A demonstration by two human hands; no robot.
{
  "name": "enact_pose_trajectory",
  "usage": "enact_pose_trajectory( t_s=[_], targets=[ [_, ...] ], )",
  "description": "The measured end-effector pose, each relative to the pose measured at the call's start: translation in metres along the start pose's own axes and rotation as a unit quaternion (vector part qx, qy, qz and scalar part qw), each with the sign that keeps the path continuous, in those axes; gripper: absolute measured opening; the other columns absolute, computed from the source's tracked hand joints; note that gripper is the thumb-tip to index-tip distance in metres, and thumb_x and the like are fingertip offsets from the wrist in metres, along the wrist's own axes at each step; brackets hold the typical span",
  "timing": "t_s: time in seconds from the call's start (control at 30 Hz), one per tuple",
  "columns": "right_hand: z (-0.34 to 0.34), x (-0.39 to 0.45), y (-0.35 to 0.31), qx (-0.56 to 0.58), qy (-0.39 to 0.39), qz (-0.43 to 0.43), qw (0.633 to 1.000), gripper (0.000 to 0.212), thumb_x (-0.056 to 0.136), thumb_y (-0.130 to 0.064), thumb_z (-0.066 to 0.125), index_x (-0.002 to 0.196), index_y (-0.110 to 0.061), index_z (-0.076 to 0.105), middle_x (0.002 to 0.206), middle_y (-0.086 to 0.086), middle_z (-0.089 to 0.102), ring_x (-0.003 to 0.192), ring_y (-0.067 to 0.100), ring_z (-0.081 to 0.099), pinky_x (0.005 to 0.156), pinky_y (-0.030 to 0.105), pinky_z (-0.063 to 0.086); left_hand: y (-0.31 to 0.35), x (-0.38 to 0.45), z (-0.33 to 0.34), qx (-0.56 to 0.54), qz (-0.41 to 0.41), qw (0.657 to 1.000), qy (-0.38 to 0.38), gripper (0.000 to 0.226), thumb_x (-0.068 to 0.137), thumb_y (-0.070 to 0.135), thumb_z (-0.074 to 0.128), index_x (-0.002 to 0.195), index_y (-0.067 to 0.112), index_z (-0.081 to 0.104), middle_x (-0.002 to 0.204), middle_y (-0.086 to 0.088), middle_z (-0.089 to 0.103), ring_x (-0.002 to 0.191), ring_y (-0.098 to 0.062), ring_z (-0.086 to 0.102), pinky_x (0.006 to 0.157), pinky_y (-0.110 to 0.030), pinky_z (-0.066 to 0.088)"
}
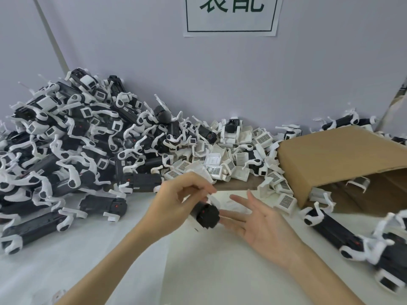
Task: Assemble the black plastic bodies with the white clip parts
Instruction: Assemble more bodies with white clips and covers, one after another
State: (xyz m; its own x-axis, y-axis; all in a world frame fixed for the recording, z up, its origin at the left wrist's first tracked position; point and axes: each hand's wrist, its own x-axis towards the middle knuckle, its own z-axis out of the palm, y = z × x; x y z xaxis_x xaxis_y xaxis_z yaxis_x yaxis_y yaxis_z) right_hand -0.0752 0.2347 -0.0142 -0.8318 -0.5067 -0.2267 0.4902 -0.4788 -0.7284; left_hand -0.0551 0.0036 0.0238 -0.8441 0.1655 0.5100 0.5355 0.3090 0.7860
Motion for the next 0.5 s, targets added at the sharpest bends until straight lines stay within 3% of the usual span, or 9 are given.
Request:
enact_pose_trajectory(
  t_s=[0.13,0.27,0.33,0.43,0.5],
  targets=[
    [0.007,0.002,0.014,-0.066,-0.011,0.029,0.997,0.058,0.101,-0.044,0.060,0.145,-0.008,0.049,0.130,0.038,0.063,0.112,0.047,0.066,0.103,0.053,0.053,0.000,-0.007,0.012,-0.045,-0.016,0.998,-0.028,0.022,0.099,-0.010,0.064,0.098,0.005,0.080,0.095,0.003,0.072,0.090,-0.014,0.071,0.085,-0.020,0.055],
    [0.011,0.002,0.023,-0.068,-0.068,0.086,0.992,0.064,0.106,-0.056,0.045,0.144,-0.006,0.057,0.139,0.035,0.058,0.123,0.057,0.060,0.112,0.057,0.047,0.006,-0.008,0.018,-0.176,-0.051,0.983,-0.029,0.015,0.100,-0.003,0.067,0.098,0.004,0.080,0.097,-0.003,0.072,0.088,-0.016,0.071,0.085,-0.023,0.056],
    [0.015,0.001,0.027,-0.009,-0.091,0.085,0.992,0.060,0.111,-0.047,0.041,0.141,0.002,0.059,0.141,0.036,0.056,0.123,0.057,0.059,0.109,0.057,0.050,0.009,-0.008,0.019,-0.209,-0.048,0.975,-0.059,0.014,0.099,0.003,0.070,0.097,0.010,0.081,0.098,-0.008,0.073,0.087,-0.019,0.070,0.083,-0.026,0.057],
    [0.018,0.004,0.031,0.058,-0.075,0.021,0.995,0.040,0.106,-0.021,0.054,0.130,0.009,0.065,0.133,0.031,0.064,0.116,0.044,0.069,0.088,0.048,0.062,0.013,-0.007,0.017,-0.216,-0.022,0.970,-0.110,0.014,0.099,0.005,0.071,0.100,0.013,0.082,0.098,-0.006,0.077,0.085,-0.016,0.070,0.078,-0.019,0.054],
    [0.017,0.005,0.030,0.089,-0.061,-0.025,0.994,0.036,0.101,-0.017,0.058,0.123,0.009,0.069,0.133,0.030,0.065,0.119,0.042,0.068,0.088,0.049,0.061,0.014,-0.005,0.012,-0.197,-0.007,0.977,-0.086,0.015,0.099,0.005,0.071,0.101,0.014,0.082,0.096,0.000,0.079,0.088,-0.011,0.071,0.081,-0.016,0.052]
  ],
)
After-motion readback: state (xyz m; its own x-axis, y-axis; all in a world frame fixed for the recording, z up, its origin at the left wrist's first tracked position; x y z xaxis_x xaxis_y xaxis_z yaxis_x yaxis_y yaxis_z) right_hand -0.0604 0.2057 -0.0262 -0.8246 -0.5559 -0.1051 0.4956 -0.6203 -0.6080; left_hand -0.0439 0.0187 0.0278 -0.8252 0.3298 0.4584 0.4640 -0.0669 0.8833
